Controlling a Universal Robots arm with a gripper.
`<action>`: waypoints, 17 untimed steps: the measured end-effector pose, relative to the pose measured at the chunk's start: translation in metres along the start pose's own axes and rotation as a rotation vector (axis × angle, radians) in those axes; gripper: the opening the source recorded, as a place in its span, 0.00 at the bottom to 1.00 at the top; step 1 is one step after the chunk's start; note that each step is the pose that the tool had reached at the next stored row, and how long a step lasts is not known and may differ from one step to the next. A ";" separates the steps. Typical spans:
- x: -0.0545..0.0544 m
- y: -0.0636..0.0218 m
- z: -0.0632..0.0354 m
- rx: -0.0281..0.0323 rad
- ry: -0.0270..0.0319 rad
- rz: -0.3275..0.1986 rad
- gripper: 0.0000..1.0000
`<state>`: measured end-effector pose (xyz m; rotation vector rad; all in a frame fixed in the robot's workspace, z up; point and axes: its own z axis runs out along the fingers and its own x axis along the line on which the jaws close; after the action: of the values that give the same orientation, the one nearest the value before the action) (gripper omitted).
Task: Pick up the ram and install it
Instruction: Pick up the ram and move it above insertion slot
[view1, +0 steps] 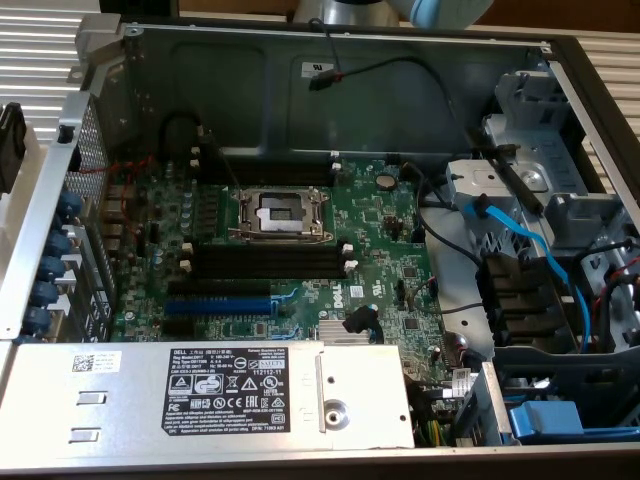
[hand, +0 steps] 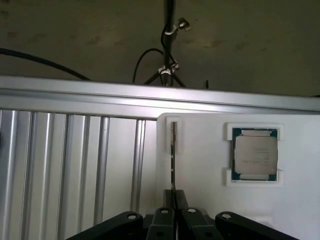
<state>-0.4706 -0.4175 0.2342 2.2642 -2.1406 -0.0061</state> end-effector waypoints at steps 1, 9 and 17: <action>0.000 0.0001 -0.0046 -0.0001 0.0002 0.000 0.12; 0.001 0.0010 -0.0410 0.0002 0.0008 0.000 0.12; 0.001 0.0018 -0.0774 0.0000 0.0018 0.000 0.12</action>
<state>-0.4707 -0.4174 0.3117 2.2632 -2.1399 -0.0040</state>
